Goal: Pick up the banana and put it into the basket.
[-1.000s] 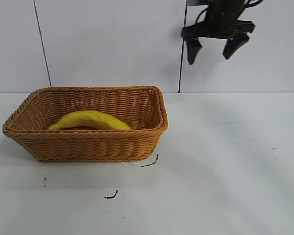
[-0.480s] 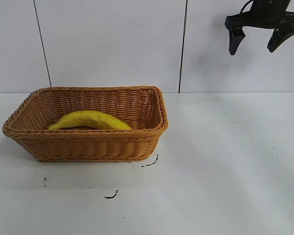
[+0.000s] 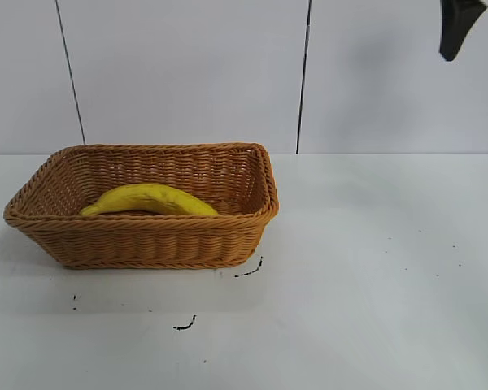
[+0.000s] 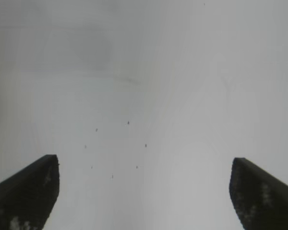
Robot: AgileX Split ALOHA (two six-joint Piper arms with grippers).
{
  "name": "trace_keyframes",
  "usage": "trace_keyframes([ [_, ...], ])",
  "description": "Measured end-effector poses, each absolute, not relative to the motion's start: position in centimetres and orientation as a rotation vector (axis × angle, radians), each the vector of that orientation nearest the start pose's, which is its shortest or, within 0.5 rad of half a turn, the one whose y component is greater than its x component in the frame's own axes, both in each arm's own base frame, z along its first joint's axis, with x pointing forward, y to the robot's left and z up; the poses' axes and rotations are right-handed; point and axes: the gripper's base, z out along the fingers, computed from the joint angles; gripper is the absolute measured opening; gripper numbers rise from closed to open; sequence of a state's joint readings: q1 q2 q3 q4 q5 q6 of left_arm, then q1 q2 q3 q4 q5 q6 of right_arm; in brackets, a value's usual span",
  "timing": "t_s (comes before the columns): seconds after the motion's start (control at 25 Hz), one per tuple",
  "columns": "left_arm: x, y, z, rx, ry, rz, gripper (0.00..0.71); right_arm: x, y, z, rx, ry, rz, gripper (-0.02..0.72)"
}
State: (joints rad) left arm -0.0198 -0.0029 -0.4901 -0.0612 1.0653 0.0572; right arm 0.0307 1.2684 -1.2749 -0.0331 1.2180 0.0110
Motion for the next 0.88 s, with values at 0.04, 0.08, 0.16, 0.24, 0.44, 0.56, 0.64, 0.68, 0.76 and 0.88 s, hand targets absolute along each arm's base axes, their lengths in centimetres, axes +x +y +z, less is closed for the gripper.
trace_keyframes([
  [0.04, -0.5, -0.5, 27.4, 0.082, 2.053, -0.050, 0.695, 22.2, 0.4, 36.5, -0.034, 2.688, -0.033, 0.689],
  [0.08, -0.5, -0.5, 27.4, 0.082, 2.053, -0.050, 0.695, 20.7, 0.4, 36.0, -0.036, 2.693, -0.033, 0.689],
  [0.16, -0.5, -0.5, 27.4, 0.082, 2.053, -0.050, 0.695, 17.4, 0.2, 35.5, -0.035, 2.669, -0.033, 0.689],
  [0.24, -0.5, -0.5, 27.4, 0.082, 2.053, -0.050, 0.695, 14.4, 0.2, 34.3, -0.034, 2.651, -0.032, 0.689],
  [0.44, -0.5, -0.5, 27.4, 0.082, 2.053, -0.050, 0.695, 8.3, 0.0, 31.5, -0.032, 2.462, -0.026, 0.689],
  [0.56, -0.5, -0.5, 27.4, 0.082, 2.053, -0.050, 0.695, 5.6, -0.1, 29.3, -0.031, 2.368, -0.023, 0.689],
  [0.64, -0.5, -0.5, 27.4, 0.082, 2.053, -0.050, 0.695, 4.3, -0.1, 27.7, -0.030, 2.333, -0.022, 0.689],
  [0.68, -0.5, -0.5, 27.4, 0.082, 2.053, -0.050, 0.695, 3.7, -0.1, 27.5, -0.030, 2.300, -0.021, 0.689],
  [0.76, -0.5, -0.5, 27.4, 0.082, 2.053, -0.050, 0.695, 2.6, -0.2, 27.7, -0.027, 2.213, -0.018, 0.689],
  [0.88, -0.5, -0.5, 27.4, 0.082, 2.053, -0.050, 0.695, 1.3, -0.2, 27.9, -0.025, 2.115, -0.015, 0.689],
])
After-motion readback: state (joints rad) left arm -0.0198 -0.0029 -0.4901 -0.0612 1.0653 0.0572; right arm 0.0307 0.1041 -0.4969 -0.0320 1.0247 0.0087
